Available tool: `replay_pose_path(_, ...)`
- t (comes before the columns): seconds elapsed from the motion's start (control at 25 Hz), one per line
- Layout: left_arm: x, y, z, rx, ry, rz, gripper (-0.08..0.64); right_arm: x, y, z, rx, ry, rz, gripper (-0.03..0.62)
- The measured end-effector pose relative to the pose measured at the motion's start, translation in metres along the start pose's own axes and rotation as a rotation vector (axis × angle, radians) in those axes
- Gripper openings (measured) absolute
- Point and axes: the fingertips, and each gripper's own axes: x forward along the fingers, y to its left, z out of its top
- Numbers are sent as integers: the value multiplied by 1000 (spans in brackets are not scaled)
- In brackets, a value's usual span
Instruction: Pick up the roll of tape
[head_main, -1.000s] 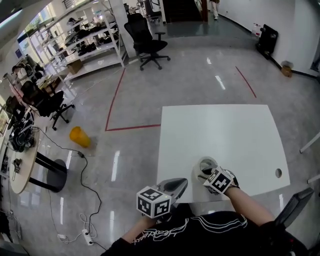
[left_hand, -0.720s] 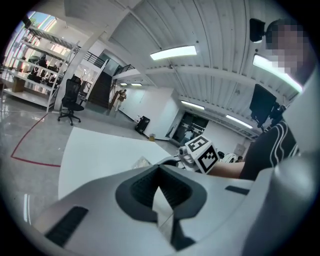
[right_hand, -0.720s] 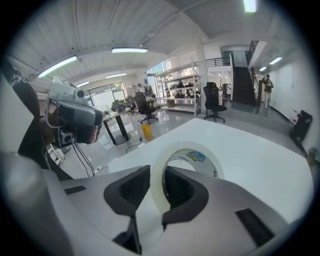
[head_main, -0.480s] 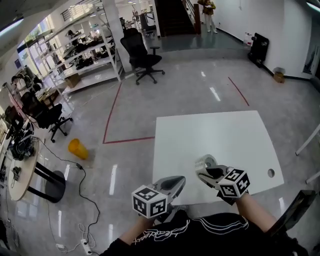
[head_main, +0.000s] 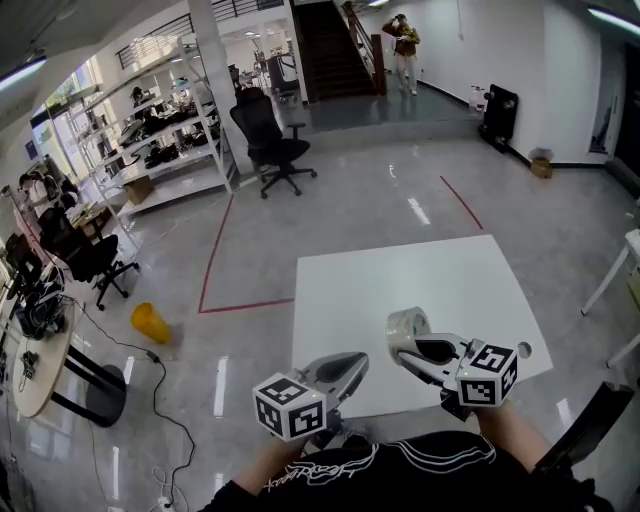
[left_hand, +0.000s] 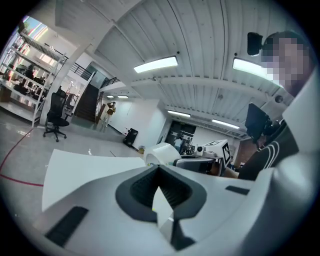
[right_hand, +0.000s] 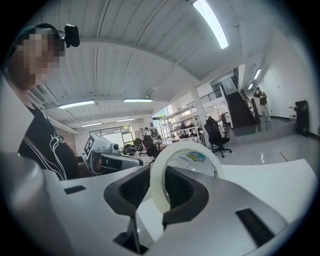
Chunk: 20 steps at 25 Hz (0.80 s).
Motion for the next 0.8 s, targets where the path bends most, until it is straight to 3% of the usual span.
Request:
replay_pose_path(0.32, 8, -19, 7, 22, -8, -20, 3, -24, 4, 5, 27, -68, 6, 94)
replay_pose_path(0.8, 8, -26, 9, 18, -11, -10, 3, -30, 8, 1, 40, -74, 13, 94)
